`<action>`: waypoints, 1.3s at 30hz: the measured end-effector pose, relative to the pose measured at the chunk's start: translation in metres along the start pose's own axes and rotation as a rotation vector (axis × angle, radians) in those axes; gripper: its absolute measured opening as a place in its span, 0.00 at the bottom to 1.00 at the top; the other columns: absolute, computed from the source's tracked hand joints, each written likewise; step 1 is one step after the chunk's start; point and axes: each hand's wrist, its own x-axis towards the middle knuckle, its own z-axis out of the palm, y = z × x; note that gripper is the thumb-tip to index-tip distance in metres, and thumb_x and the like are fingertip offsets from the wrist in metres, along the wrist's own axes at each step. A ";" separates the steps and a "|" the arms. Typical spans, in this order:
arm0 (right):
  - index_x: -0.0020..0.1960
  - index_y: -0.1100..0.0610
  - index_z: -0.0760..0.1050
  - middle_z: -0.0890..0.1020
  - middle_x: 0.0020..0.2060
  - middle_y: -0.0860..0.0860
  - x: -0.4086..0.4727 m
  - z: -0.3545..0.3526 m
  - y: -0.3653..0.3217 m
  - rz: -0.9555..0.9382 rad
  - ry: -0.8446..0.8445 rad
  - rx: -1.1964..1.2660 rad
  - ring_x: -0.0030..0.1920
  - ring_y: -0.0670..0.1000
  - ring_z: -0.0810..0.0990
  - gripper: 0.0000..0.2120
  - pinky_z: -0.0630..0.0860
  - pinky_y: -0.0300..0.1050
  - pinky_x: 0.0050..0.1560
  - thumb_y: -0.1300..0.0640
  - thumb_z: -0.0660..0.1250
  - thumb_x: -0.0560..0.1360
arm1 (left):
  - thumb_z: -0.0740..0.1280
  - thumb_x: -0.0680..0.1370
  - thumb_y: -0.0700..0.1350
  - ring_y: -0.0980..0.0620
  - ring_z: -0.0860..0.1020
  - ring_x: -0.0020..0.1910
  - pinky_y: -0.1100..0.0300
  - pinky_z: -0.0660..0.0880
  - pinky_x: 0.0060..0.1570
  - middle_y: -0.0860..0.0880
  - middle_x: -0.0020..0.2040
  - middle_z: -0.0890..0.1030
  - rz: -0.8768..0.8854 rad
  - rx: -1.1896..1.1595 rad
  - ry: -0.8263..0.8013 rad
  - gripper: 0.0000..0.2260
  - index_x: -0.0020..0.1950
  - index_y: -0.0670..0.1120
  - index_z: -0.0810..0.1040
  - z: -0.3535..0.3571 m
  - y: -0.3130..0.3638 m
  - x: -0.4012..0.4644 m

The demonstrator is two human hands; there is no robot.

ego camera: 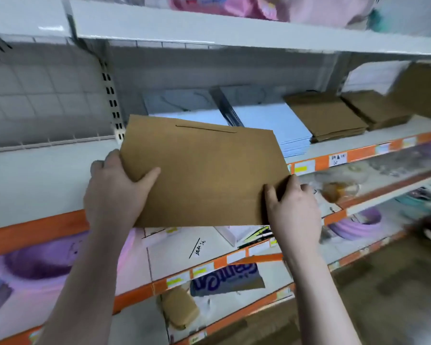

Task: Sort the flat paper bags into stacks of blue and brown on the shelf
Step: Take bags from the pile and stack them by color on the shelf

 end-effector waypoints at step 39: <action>0.59 0.59 0.71 0.74 0.53 0.57 0.534 -0.041 0.424 -0.134 -0.104 0.085 0.52 0.56 0.72 0.18 0.71 0.49 0.53 0.47 0.58 0.78 | 0.70 0.72 0.58 0.36 0.72 0.59 0.47 0.70 0.53 0.37 0.61 0.70 -0.129 0.135 0.029 0.31 0.69 0.43 0.67 0.477 0.481 -0.028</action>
